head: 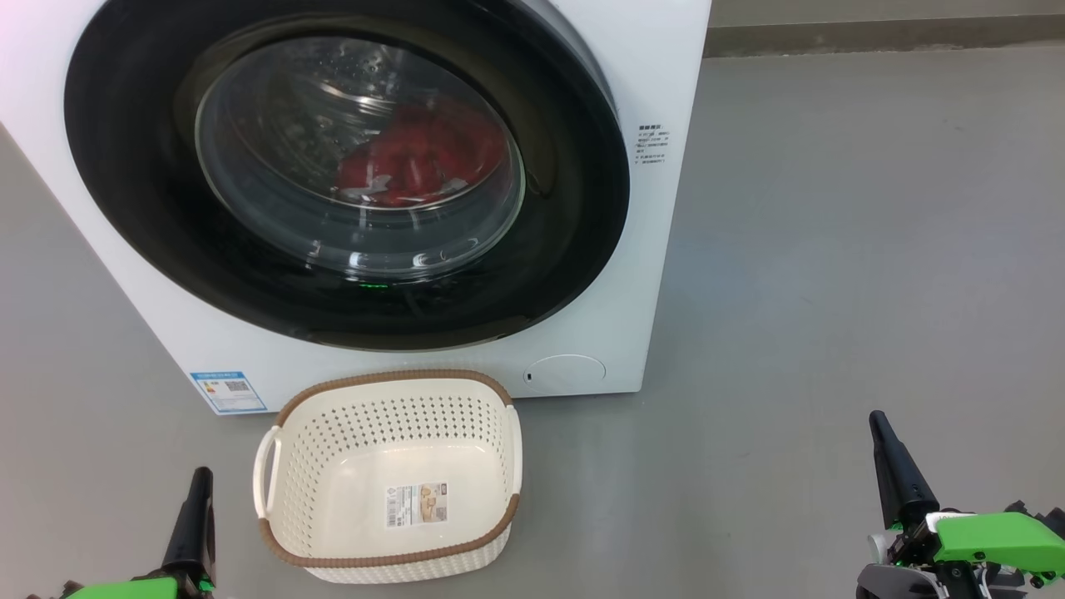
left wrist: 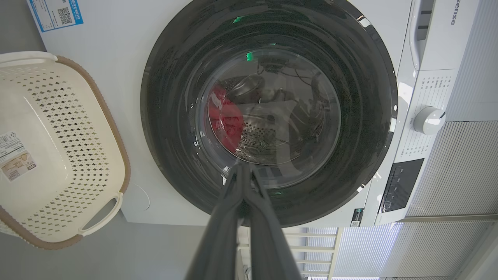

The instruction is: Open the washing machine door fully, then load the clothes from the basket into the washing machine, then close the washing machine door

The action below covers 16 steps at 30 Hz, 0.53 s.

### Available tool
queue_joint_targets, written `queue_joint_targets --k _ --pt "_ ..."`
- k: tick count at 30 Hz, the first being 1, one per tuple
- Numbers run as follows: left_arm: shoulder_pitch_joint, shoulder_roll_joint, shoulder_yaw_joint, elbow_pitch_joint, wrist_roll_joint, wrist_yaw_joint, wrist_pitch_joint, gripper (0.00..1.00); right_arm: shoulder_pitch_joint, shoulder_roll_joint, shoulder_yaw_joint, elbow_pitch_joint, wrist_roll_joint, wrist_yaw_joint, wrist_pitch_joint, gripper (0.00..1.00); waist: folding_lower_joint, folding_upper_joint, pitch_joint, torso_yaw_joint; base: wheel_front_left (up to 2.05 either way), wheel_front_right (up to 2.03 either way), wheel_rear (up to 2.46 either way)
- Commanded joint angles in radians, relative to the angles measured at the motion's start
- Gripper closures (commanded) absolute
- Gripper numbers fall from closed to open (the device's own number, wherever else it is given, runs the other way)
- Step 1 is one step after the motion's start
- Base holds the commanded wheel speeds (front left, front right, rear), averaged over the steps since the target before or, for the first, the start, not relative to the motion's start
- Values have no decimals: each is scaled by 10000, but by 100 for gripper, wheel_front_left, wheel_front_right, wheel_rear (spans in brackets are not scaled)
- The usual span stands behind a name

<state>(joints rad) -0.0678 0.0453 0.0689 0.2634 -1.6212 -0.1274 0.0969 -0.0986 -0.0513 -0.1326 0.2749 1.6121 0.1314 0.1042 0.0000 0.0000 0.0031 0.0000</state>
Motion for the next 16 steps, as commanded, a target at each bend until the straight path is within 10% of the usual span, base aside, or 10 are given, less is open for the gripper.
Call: queue_joint_targets --k 1,16 --pt "-393 123 352 -185 46 -33 86 100 -90 -15 215 -303 -14 -7 68 100 0 0 0 0 0 0 0" --pt "-395 108 373 -184 63 -33 102 100 -91 -10 206 -302 -20 -7 75 100 0 0 0 0 0 0 0"
